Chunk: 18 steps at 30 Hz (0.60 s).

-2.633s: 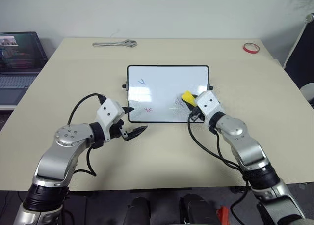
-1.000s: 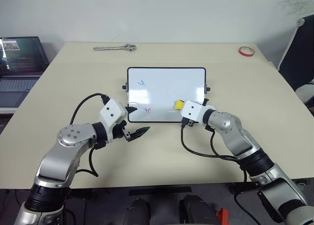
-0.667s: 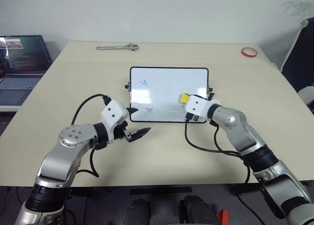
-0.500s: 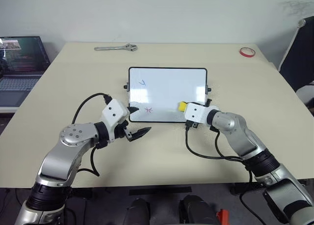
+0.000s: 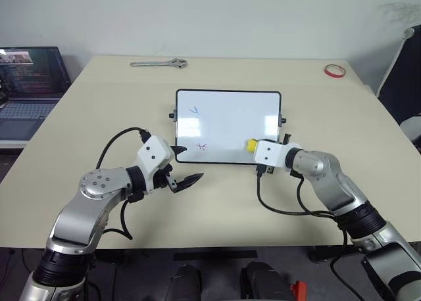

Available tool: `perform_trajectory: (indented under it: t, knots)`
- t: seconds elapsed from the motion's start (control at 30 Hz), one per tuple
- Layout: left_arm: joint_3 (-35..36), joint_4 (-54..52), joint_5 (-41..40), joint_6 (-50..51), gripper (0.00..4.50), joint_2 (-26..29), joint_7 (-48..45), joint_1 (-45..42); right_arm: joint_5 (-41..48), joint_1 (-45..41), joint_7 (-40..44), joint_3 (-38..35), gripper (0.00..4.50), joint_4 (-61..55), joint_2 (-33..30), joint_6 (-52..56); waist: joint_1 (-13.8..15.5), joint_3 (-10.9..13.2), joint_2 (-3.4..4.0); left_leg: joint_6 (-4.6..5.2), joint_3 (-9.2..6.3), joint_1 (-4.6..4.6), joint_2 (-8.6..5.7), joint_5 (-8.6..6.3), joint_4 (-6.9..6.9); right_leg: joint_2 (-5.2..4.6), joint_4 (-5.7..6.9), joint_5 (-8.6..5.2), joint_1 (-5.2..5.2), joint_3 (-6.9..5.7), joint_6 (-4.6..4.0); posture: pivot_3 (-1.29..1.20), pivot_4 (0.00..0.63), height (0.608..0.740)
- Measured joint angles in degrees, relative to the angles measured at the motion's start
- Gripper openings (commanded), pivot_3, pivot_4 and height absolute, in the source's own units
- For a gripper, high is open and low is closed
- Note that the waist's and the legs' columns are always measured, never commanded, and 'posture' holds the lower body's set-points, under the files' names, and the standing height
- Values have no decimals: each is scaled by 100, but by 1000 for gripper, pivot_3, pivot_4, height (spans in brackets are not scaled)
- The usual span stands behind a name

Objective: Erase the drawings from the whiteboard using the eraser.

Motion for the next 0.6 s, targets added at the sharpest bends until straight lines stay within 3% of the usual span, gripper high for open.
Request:
perform_trajectory:
  t: [0.17,0.37,0.47,0.6]
  knots:
    - [-1,69,1,-22,4500,-9,-2,-6,30,-10,-273,-137,1116,63,377,115,-67,4,-1,0,4,-1,1,0,-2,1,2,1,-4,4,0,0,150,740]
    - [147,217,13,-139,4500,13,29,100,1185,184,172,-946,1111,-435,746,1085,-54,25,5,-1,-3,-34,2,0,-20,-4,-6,1,-32,-1,-1,0,150,740]
    - [405,251,5,-183,4500,117,24,215,1950,330,409,-1377,1111,-1141,917,1804,-43,27,9,-1,-8,-104,7,0,-28,-8,-2,16,-102,-5,-27,0,150,740]
    - [937,634,-13,-371,4500,167,52,263,2965,650,620,-2017,1111,-2334,868,2813,-13,29,12,-2,-20,-114,10,0,-63,-13,-34,12,-112,-17,-30,0,150,740]
